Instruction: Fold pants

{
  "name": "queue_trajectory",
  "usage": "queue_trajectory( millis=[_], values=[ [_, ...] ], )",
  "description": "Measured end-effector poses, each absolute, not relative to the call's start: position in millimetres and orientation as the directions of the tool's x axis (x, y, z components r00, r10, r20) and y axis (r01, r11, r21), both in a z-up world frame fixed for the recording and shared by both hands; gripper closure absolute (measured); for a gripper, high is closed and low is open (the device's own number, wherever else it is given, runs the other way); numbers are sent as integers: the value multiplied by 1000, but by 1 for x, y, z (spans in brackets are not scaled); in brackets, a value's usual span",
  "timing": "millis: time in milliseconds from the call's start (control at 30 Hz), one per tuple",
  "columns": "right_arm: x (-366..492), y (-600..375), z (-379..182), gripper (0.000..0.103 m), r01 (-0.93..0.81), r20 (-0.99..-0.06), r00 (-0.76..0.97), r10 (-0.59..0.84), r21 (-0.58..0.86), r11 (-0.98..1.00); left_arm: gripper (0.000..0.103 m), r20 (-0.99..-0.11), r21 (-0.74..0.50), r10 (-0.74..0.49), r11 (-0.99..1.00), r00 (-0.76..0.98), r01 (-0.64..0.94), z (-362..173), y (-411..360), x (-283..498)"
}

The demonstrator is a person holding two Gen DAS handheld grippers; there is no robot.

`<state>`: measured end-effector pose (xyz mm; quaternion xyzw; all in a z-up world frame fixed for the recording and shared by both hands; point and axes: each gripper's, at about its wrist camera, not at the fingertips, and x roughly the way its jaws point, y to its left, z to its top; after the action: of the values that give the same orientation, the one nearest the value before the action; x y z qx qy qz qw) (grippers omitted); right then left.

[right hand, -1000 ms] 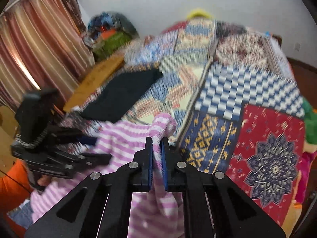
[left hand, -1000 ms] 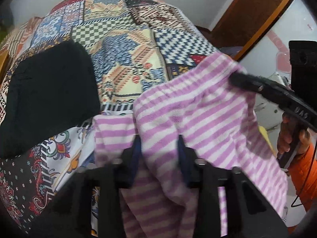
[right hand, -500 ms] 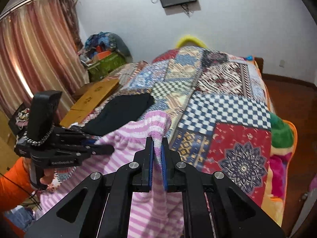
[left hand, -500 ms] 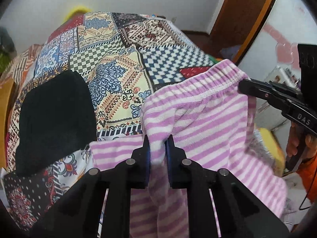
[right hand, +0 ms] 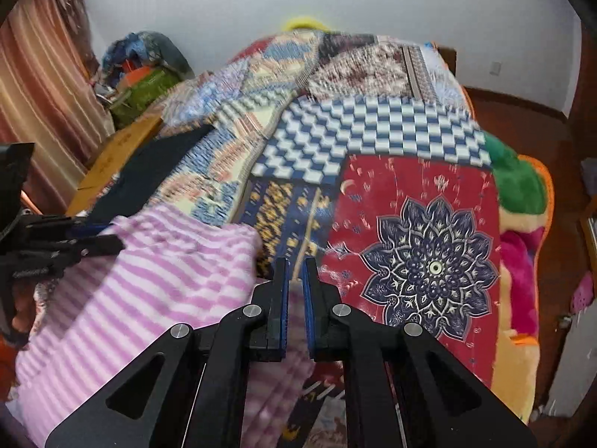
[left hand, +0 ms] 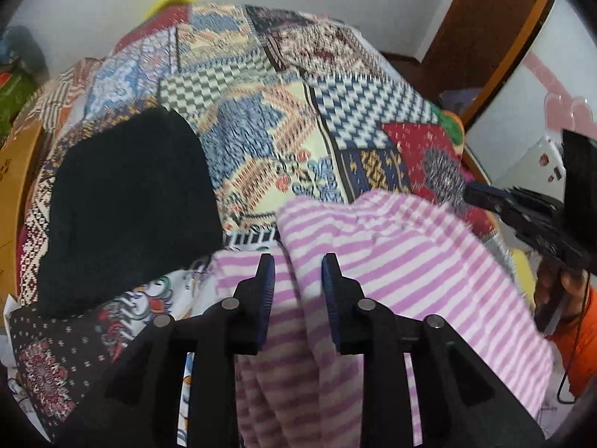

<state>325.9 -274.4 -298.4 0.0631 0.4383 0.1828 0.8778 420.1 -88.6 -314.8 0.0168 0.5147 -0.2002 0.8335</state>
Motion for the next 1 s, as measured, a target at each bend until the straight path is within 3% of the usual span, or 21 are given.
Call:
queue_trajectory(
  millis=[267, 500, 767, 800, 867, 933, 1000],
  values=[
    [283, -227, -264, 90, -436, -710, 507, 488, 277, 856, 77, -831, -254, -411, 879, 374, 403, -293, -88, 382],
    [275, -225, -323, 90, -401, -818, 399, 414, 250, 881, 77, -896, -190, -328, 893, 299, 408, -334, -88, 356],
    [260, -252, -305, 90, -352, -840, 425, 336, 189, 917, 67, -888, -188, -292, 936, 354, 298, -316, -40, 353],
    [256, -257, -300, 87, -338, -844, 434, 316, 173, 925, 64, -885, -192, -295, 936, 360, 294, -311, -35, 351],
    [252, -265, -294, 74, -318, -839, 449, 307, 171, 933, 45, -874, -193, -298, 938, 384, 288, -300, -27, 342],
    [244, -274, -280, 53, -295, -821, 476, 316, 189, 937, 36, -863, -196, -303, 938, 404, 285, -290, -23, 335],
    [236, -278, -270, 46, -291, -807, 488, 331, 207, 934, 35, -859, -222, -326, 932, 394, 287, -285, -23, 330]
  ],
)
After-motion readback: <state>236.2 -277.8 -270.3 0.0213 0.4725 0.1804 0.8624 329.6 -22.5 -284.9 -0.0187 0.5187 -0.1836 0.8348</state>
